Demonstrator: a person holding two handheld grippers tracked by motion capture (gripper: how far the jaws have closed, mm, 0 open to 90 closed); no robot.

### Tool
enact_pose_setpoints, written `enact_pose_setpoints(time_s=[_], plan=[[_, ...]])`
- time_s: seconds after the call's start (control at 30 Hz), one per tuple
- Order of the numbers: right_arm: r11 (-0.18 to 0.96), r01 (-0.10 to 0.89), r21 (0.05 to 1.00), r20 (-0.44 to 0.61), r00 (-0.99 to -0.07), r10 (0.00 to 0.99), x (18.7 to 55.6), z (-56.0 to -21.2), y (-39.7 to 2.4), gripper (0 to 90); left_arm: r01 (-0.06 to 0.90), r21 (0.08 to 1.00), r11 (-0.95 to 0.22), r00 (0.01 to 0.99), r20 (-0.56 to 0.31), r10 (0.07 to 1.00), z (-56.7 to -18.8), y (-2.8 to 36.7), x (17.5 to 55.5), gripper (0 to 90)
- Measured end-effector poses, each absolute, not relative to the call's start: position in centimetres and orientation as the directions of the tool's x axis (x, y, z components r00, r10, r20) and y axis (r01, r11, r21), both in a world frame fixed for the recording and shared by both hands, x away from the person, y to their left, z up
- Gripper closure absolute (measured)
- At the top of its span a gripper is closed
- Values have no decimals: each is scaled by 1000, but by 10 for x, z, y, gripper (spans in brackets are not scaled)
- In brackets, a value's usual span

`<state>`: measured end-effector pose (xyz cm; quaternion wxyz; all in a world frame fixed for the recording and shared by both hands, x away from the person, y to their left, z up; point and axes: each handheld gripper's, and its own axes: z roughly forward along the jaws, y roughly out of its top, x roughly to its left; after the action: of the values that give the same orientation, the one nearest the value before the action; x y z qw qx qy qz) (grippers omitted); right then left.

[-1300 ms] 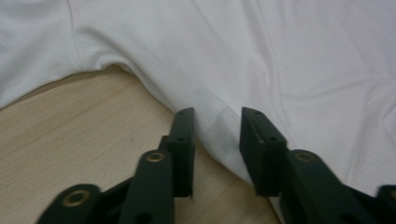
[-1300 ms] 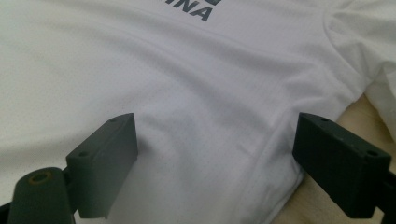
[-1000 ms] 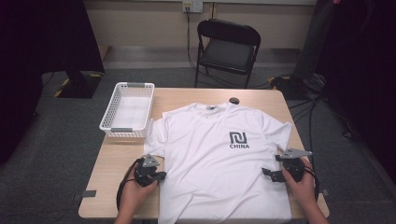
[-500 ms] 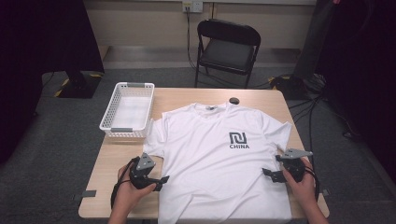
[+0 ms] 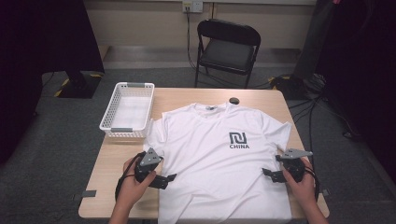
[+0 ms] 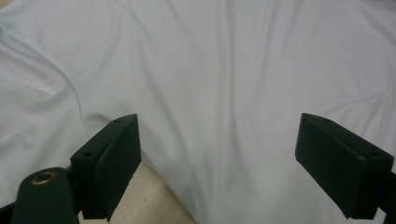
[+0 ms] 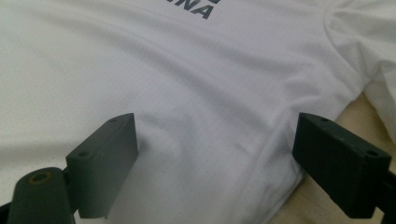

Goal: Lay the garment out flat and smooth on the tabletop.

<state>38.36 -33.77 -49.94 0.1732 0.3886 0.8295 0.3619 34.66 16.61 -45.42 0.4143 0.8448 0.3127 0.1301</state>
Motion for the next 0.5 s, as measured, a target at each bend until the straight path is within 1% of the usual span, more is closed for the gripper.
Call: enact_pose_setpoints(time_s=[0.07, 0.2, 0.5], plan=[[436, 519, 735, -6, -638, 770, 384, -499, -338, 131, 402, 793, -457, 787, -45, 615, -450, 162, 348, 144], [436, 519, 735, -6, -638, 770, 384, -499, -338, 131, 394, 791, -468, 796, -39, 604, -449, 161, 349, 144], [436, 518, 735, -7, -639, 770, 384, -499, -338, 131, 409, 787, -461, 788, -51, 613, -457, 175, 348, 144]])
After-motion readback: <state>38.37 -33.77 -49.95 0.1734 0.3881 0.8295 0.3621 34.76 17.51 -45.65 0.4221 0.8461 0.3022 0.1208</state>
